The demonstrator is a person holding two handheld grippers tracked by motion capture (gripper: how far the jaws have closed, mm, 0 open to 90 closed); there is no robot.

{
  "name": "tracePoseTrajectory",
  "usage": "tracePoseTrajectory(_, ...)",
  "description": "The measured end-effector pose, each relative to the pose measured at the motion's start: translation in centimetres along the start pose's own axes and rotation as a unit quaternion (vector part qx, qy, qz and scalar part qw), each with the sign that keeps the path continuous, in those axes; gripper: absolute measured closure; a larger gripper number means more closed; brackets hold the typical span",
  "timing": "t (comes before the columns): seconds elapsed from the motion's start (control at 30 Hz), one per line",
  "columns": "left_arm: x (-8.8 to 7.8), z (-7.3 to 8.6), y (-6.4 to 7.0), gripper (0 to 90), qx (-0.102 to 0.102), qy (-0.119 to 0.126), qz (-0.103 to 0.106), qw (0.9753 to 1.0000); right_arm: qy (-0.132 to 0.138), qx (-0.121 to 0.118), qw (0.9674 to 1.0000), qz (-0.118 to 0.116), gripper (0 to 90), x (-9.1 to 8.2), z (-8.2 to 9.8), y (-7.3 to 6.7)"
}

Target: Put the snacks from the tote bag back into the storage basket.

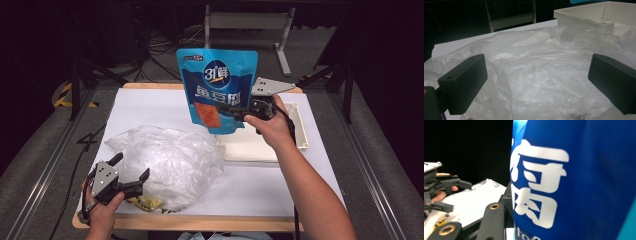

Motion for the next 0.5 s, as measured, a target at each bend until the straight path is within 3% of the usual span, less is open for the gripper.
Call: tracePoseTrajectory(0.5, 0.0, 0.0, -0.1, 3.0, 0.000, 0.002, -0.003, 1.0000, -0.001, 0.003, 0.9994, 0.033, 54.3, -1.7, 0.8, 4.5)
Point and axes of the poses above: each handheld gripper's, and its own axes: x roughly forward along the jaws, z roughly out of its underside, y roughly to its right, the point moved 6 cm from there along x, roughly forward along the jaws, and after that the axes turned 14 degrees about z, right-handed, at the moved point
